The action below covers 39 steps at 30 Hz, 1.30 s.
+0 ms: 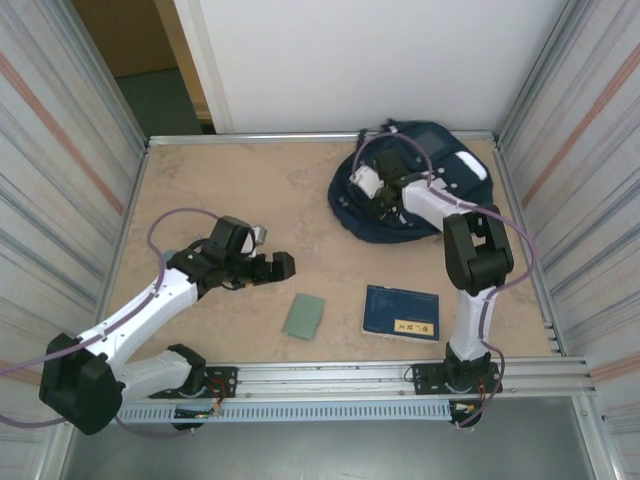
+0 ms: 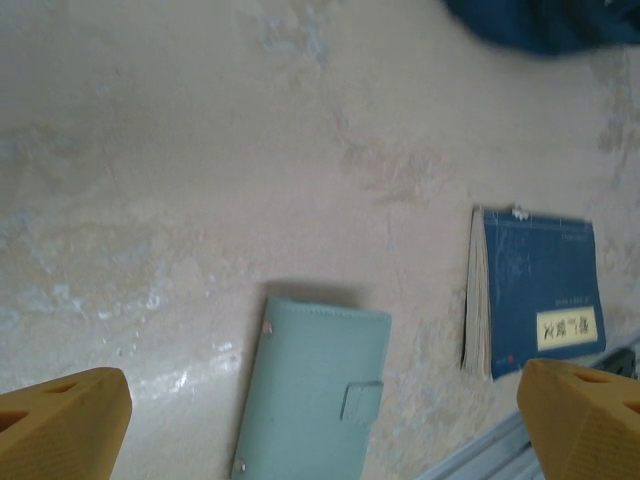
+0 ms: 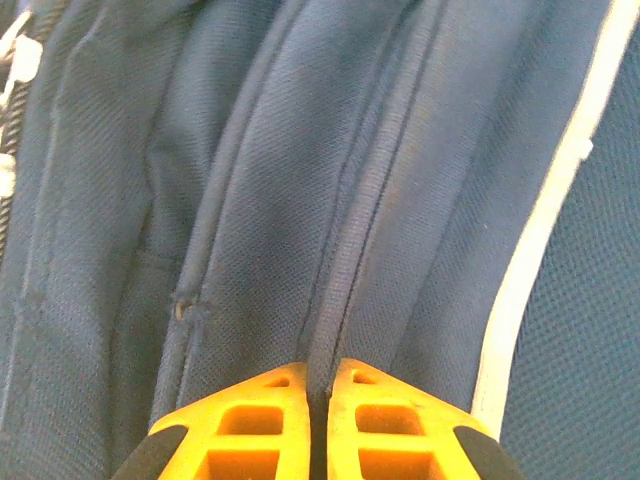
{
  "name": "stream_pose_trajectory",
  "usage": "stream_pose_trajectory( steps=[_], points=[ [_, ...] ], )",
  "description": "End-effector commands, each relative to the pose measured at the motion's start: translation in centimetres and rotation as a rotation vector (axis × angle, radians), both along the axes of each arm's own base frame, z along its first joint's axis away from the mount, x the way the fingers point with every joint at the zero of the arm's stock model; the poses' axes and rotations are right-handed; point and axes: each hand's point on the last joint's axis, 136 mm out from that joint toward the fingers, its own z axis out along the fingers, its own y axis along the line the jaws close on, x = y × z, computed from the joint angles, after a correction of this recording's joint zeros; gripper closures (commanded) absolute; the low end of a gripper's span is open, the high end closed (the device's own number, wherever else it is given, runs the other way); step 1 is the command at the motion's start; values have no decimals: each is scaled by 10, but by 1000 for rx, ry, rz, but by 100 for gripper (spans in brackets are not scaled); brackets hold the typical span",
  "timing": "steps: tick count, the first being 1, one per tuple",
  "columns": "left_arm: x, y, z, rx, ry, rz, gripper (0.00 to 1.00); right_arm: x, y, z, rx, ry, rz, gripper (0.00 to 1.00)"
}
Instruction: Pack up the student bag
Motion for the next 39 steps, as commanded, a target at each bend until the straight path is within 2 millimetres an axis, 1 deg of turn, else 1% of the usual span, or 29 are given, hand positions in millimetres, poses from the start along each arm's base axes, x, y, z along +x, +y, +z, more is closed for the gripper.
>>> stream_pose_trajectory(
  steps=[1, 3, 6, 9, 11, 12, 15, 18, 19, 21, 23, 26, 27, 28, 29, 30, 31, 32, 33, 34, 36, 38, 39],
  points=[
    [26, 1, 14, -59, -46, 50, 1, -35, 69, 25, 48, -135, 477, 100],
    [34, 2, 12, -89, -22, 49, 1, -40, 74, 29, 45, -121, 536, 100],
    [42, 3, 2, -91, 17, 42, 1, -48, 82, 27, -7, -118, 655, 100],
    [50, -7, -6, -106, 43, 6, 1, -52, 86, 22, -58, -161, 742, 100],
    [53, -13, -10, -119, 67, -10, 1, -48, 88, 21, -72, -206, 756, 100],
    [55, -17, -11, -134, 63, -24, 1, -46, 89, 23, -69, -226, 756, 97],
    [59, -24, -21, -168, 57, -26, 2, -44, 94, 28, -47, -270, 754, 82],
    [64, -24, -31, -156, 81, -17, 4, -42, 95, 41, -30, -288, 698, 69],
    [66, -25, -33, -152, 86, -15, 4, -41, 94, 48, -23, -296, 661, 65],
    [71, -27, -38, -157, 97, 5, 5, -40, 91, 63, 14, -320, 577, 62],
    [78, -30, -40, -175, 94, 13, 10, -43, 86, 81, 73, -338, 474, 60],
    [85, -37, -36, -186, 103, 4, 18, -42, 71, 112, 163, -375, 199, 58],
    [87, -39, -37, -185, 103, 0, 21, -42, 62, 124, 207, -389, 64, 57],
    [89, -42, -37, -188, 97, -8, 26, -43, 53, 134, 259, -397, -67, 54],
    [91, -45, -38, -193, 95, -16, 29, -45, 41, 143, 306, -398, -199, 6],
    [93, -49, -36, -206, 94, -30, 34, -49, 28, 148, 367, -367, -347, 1],
    [95, -53, -37, -217, 103, -40, 36, -55, 16, 147, 420, -320, -473, 1],
    [97, -56, -37, -228, 113, -47, 37, -63, 8, 143, 483, -232, -592, 1],
    [100, -59, -37, -237, 119, -50, 38, -73, 8, 138, 550, -128, -641, 1],
    [101, -61, -39, -241, 123, -48, 38, -80, 10, 132, 607, -35, -659, 1],
    [106, -65, -44, -251, 124, -42, 43, -99, 17, 116, 758, 189, -698, 1],
    [109, -70, -47, -265, 133, -43, 51, -111, 22, 104, 895, 366, -706, 1],
    [109, -72, -50, -264, 141, -45, 54, -114, 19, 99, 928, 427, -740, 1]
  ],
)
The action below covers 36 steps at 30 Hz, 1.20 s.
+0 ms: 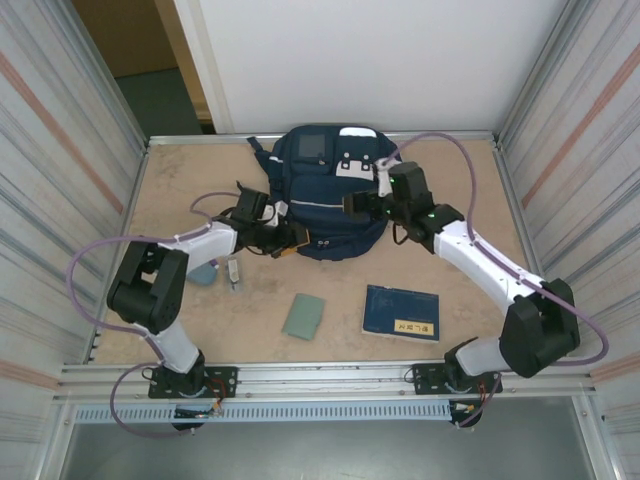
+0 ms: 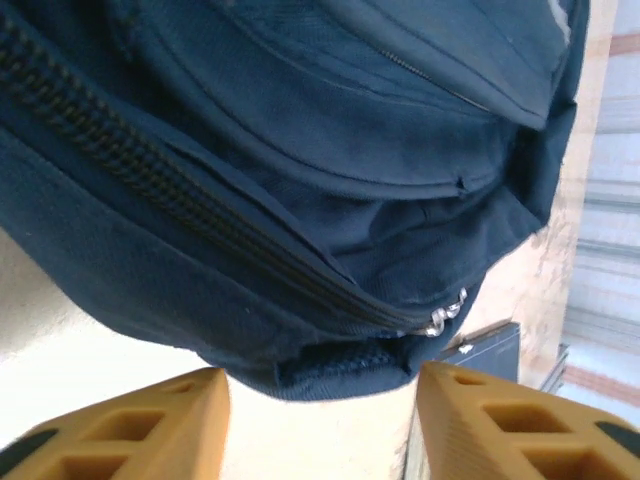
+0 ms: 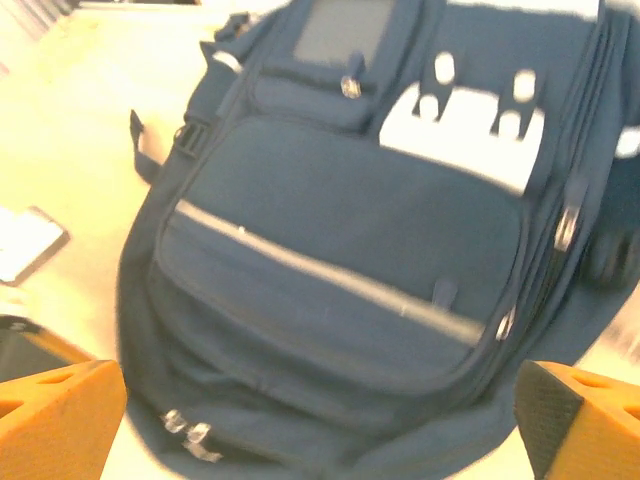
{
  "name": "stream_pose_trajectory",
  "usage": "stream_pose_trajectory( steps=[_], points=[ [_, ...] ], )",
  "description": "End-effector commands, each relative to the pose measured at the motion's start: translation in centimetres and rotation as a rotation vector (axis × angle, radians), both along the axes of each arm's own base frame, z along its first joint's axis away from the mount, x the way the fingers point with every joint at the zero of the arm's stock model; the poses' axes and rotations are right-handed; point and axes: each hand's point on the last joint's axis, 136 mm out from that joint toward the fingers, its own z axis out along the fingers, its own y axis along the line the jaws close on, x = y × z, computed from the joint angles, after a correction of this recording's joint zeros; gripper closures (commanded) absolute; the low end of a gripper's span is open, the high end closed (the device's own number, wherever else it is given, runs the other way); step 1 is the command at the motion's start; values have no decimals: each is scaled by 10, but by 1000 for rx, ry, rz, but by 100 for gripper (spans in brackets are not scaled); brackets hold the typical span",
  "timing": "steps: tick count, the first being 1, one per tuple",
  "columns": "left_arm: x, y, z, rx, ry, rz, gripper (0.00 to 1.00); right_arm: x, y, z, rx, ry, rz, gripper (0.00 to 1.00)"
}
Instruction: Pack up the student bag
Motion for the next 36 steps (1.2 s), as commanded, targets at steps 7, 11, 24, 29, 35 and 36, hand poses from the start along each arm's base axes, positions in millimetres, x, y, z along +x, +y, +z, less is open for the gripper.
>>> stream_pose_trajectory(
  steps=[7, 11, 24, 29, 35, 36],
  points=[
    [-4, -22, -9, 38, -17, -39, 64, -73, 36, -50, 0, 363, 26, 23],
    [-8, -25, -14, 19, -27, -48, 77, -79, 65, -65, 32, 379, 56, 41],
    [-13, -21, -11, 58, -212, -92, 97, -43, 91, -107, -111, 264, 27, 66],
    [-19, -23, -22, 72, -214, -111, 97, -43, 99, -122, -126, 242, 71, 69],
    [-23, -25, -29, 75, -221, -111, 97, -34, 99, -131, -208, 173, 53, 70],
    [-23, -25, -30, 78, -217, -114, 97, -32, 99, -134, -227, 160, 52, 71]
  ],
)
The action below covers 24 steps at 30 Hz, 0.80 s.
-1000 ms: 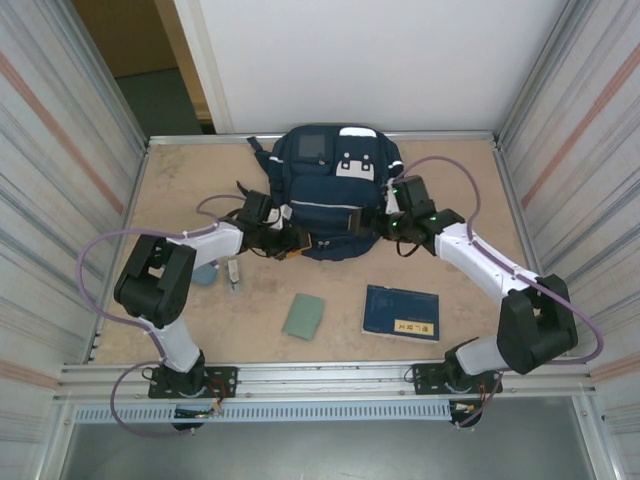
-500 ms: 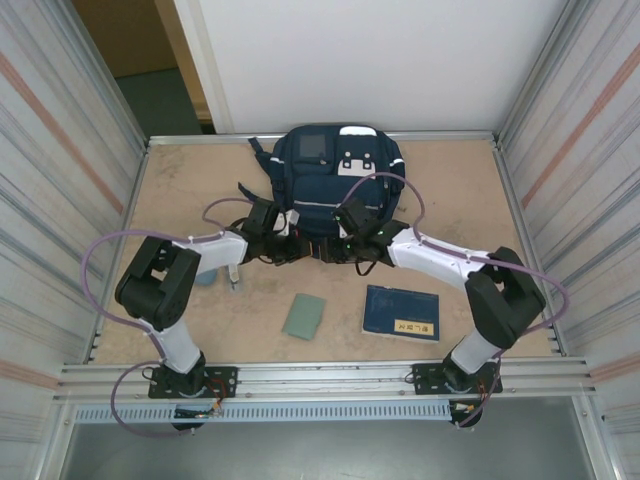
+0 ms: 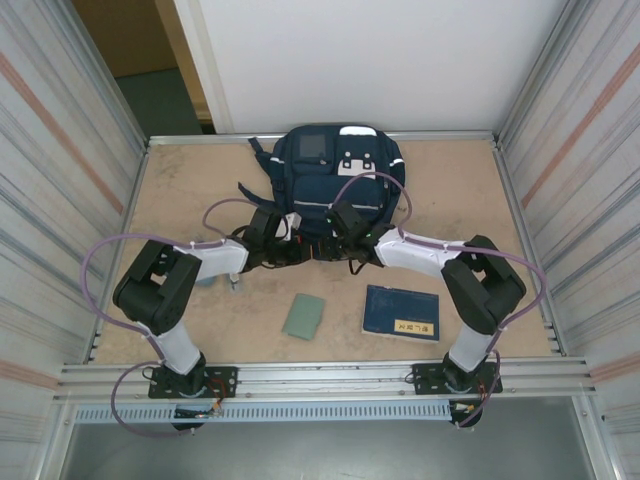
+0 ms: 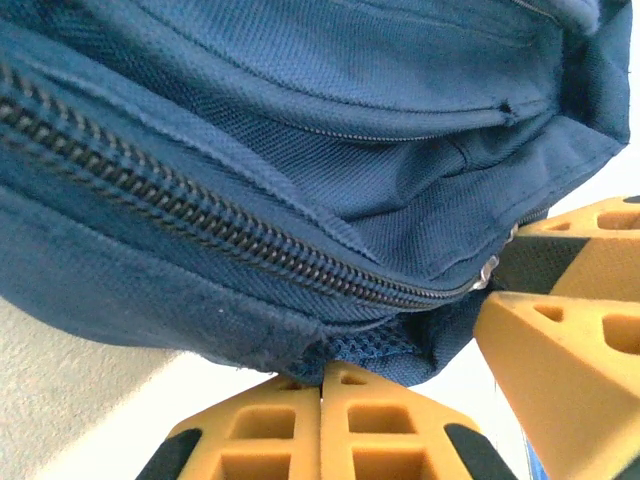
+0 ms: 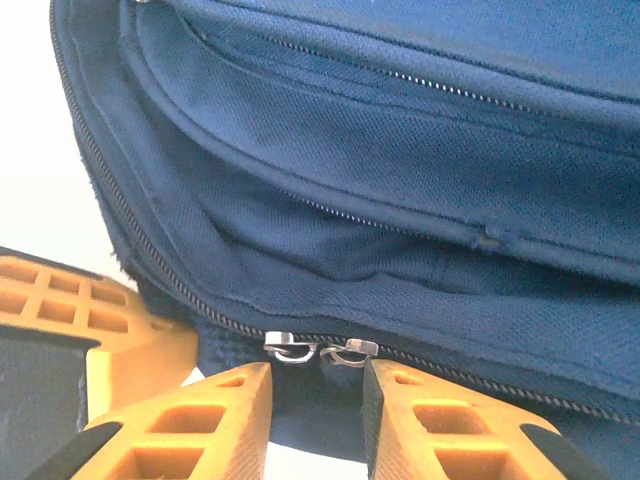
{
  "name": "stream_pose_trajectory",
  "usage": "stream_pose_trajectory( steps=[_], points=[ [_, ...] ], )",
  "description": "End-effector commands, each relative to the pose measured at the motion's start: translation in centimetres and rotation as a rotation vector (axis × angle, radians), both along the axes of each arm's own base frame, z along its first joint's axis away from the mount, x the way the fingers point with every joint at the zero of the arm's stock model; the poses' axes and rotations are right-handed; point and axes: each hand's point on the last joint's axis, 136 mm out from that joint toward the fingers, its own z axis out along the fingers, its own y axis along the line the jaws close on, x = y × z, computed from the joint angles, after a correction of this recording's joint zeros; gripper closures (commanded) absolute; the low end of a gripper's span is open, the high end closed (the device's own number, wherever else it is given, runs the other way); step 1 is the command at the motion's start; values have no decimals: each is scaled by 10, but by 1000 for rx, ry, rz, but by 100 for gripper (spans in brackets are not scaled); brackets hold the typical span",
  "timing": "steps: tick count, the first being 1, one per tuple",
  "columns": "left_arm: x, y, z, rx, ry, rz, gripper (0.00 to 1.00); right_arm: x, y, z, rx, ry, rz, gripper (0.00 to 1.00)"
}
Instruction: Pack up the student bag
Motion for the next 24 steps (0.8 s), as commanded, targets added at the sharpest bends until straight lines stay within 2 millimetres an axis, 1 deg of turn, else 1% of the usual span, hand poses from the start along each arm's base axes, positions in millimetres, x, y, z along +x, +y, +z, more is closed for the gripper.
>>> stream_pose_trajectory(
  steps=[1, 3, 6, 7, 11, 12, 13, 16, 19, 20, 24],
  points=[
    [-8, -3, -5, 16, -4, -34, 97, 12, 4, -6, -81, -93, 15, 71],
    [-9, -2, -6, 19, -1, -33, 97, 13, 5, -12, -108, -97, 16, 72],
    [-10, -1, -10, 19, 1, -34, 97, 13, 5, -20, -153, -121, 0, 67],
    [-11, -1, -10, 19, 6, -37, 97, 15, 3, -20, -180, -143, -15, 67],
    [-13, 0, -10, 16, 11, -34, 97, 17, -1, -21, -233, -188, -50, 71],
    [-14, 0, -10, 16, 10, -32, 97, 17, 0, -19, -228, -185, -54, 76],
    [-14, 1, -10, 19, 9, -31, 97, 17, 2, -16, -219, -188, -53, 83],
    [-15, 2, -7, 27, 12, -38, 96, 17, 2, -4, -192, -198, -61, 94],
    [-14, 5, -3, 33, -2, -24, 95, 13, 5, 14, -125, -191, -53, 97],
    [-14, 4, -3, 32, -3, -23, 93, 12, 7, 20, -98, -187, -43, 97],
    [-12, 2, 5, 30, 15, -23, 73, 6, 8, 38, 41, -116, -10, 100]
  ],
)
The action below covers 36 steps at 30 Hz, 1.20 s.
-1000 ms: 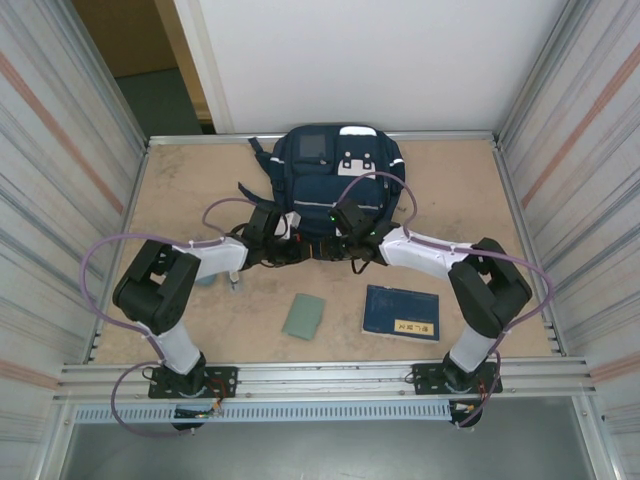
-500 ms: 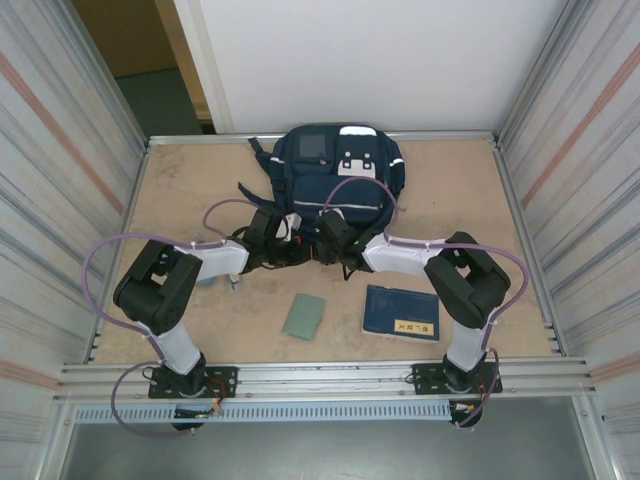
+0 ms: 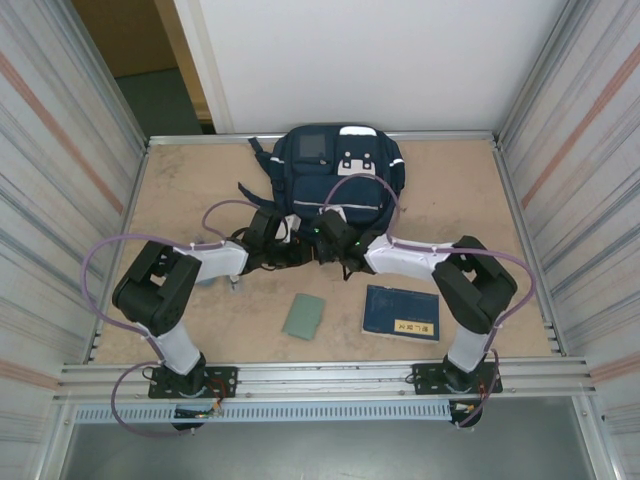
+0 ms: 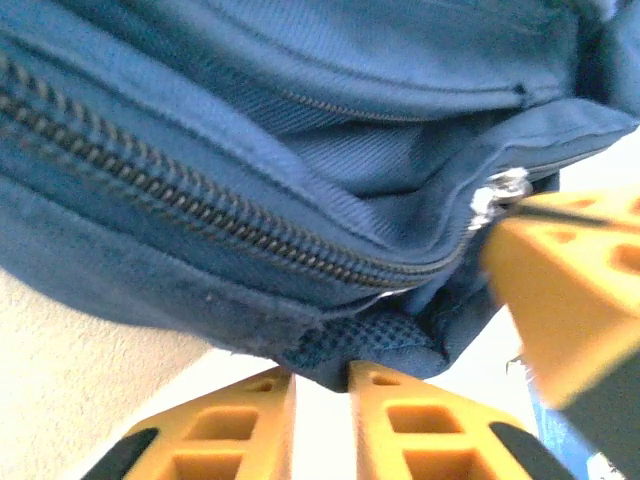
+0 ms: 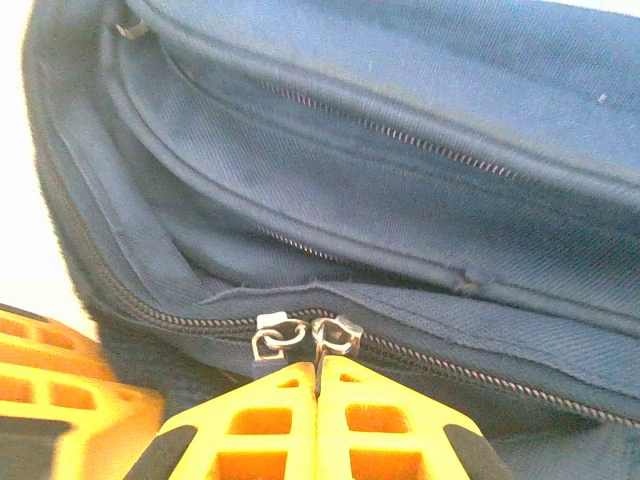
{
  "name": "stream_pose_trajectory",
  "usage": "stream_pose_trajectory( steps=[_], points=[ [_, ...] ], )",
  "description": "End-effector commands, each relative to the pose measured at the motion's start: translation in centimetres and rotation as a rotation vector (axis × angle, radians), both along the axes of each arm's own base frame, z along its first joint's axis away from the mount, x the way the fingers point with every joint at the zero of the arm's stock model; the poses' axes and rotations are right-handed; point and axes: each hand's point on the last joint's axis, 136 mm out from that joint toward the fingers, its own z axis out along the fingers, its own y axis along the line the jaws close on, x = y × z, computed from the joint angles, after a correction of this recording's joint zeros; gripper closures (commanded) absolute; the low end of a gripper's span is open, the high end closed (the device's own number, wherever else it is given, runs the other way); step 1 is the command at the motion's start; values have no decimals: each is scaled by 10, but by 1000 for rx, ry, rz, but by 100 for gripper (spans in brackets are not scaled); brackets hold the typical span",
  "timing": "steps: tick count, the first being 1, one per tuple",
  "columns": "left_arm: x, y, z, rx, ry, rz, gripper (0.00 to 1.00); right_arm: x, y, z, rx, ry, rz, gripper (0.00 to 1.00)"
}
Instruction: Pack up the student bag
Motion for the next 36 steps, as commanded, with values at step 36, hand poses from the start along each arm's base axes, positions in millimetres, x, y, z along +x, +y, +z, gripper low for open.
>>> stream_pose_trajectory(
  steps=[36],
  points=[
    [26, 22, 7, -40, 54, 238, 44, -2, -1, 6, 160, 116, 219, 70]
  ],
)
